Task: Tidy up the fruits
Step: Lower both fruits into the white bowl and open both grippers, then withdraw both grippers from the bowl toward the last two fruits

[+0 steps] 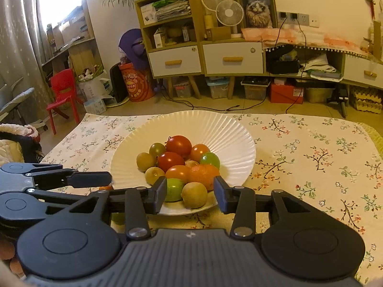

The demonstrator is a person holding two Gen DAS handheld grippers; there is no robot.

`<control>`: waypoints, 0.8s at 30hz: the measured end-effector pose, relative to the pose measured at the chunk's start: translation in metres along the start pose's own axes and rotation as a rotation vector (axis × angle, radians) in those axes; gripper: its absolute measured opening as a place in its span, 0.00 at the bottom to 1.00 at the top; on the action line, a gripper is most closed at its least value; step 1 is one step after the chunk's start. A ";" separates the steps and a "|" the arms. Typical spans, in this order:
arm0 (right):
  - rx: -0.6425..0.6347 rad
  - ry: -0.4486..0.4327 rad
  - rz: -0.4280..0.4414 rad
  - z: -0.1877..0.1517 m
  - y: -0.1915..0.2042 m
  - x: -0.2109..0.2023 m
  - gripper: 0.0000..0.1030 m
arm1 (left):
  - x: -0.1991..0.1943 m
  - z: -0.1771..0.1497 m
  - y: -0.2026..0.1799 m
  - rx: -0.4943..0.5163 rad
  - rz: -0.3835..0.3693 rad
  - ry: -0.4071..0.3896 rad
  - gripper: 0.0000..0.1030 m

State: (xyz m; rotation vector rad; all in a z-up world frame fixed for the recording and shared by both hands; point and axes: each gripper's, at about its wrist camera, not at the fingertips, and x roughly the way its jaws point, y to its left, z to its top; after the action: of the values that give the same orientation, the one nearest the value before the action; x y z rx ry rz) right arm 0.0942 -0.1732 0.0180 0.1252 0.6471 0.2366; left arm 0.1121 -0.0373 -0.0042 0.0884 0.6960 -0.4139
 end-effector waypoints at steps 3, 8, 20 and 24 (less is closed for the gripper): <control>-0.006 -0.005 0.003 0.000 0.003 -0.003 0.48 | -0.006 -0.001 0.005 0.000 0.013 0.001 0.55; -0.015 -0.009 0.010 -0.002 0.009 -0.009 0.57 | -0.014 -0.006 0.014 -0.009 0.036 0.017 0.66; -0.059 0.007 0.018 -0.013 0.022 -0.021 0.75 | -0.031 -0.028 0.035 -0.043 0.100 0.040 0.89; -0.067 0.016 0.018 -0.018 0.024 -0.024 0.79 | -0.031 -0.035 0.041 -0.058 0.114 0.055 0.91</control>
State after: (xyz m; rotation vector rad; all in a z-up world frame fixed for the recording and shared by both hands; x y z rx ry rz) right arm 0.0602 -0.1555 0.0223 0.0653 0.6535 0.2762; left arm 0.0862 0.0187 -0.0133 0.0848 0.7529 -0.2826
